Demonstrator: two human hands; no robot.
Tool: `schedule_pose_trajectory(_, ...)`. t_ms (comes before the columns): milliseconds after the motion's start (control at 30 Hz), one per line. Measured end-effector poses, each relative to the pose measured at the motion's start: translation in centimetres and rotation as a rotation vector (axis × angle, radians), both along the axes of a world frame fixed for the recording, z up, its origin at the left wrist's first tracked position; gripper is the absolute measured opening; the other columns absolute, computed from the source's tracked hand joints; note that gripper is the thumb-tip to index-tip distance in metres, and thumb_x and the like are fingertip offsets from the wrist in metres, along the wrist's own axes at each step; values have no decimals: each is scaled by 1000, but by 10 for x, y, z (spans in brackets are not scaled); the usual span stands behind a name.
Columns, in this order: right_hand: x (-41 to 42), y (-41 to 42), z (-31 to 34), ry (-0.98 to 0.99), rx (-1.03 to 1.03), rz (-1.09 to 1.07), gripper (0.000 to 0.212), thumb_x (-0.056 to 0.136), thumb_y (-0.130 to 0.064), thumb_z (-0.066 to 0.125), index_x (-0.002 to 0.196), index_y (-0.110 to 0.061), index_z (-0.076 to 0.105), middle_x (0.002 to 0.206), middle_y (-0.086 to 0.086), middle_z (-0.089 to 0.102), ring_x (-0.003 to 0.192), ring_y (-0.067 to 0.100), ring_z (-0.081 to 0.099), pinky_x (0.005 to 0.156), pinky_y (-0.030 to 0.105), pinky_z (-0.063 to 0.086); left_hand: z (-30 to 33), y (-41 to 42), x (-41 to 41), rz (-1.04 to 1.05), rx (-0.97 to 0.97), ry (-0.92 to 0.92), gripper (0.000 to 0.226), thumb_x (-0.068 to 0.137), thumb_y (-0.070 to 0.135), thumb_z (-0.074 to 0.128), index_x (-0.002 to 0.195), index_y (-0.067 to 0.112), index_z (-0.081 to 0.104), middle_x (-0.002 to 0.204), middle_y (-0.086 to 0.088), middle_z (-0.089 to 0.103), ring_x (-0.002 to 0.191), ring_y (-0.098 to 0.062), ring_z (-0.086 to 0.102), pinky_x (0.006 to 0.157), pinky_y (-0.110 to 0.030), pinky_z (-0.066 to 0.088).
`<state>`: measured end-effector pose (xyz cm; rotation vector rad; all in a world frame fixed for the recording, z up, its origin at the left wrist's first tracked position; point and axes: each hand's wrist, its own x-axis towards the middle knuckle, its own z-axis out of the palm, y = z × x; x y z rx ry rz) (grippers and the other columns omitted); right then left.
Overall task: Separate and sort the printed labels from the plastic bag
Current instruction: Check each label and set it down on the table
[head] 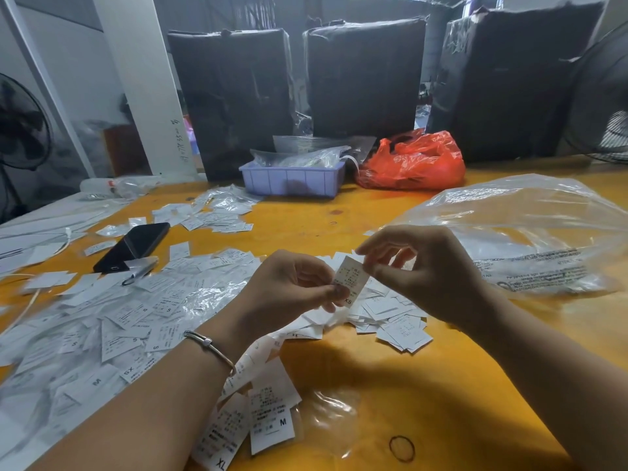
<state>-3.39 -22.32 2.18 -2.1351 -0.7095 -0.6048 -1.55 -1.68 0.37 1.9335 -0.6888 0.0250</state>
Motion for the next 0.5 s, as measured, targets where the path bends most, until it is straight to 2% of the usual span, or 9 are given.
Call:
schedule_pose_trajectory(100,0,2,-1,6,-4,21,17,75,0,73,83,-14,76,75,-3,73,67,4,65,58,11,49,1,0,-1,16,-4,-12,12,79,6,74,88,-2,75,83,-7,76,69,-16,72,61,-19,53)
schedule_pose_trajectory(233,-1,5,-4,53,13,71,14,75,-1,75,82,-12,77,77,-3,72,70,5,66,61,21,54,1,-1,-1,36,-26,-3,14,79,3,74,89,-6,73,89,-13,75,84,-20,73,72,-29,60)
schedule_pose_trajectory(333,-1,5,-6,63,15,92,13,76,-4,74,81,-15,77,81,-4,70,76,7,65,62,24,55,1,0,-1,22,-39,5,10,78,4,73,87,-1,75,86,-9,75,84,-16,73,71,-24,58)
schedule_pose_trajectory(500,0,7,-9,164,22,125,7,80,-11,73,81,-16,78,89,-6,69,86,8,63,66,25,52,1,0,-2,1,-30,-1,15,73,17,75,84,7,75,79,-2,75,77,-11,73,65,-19,55)
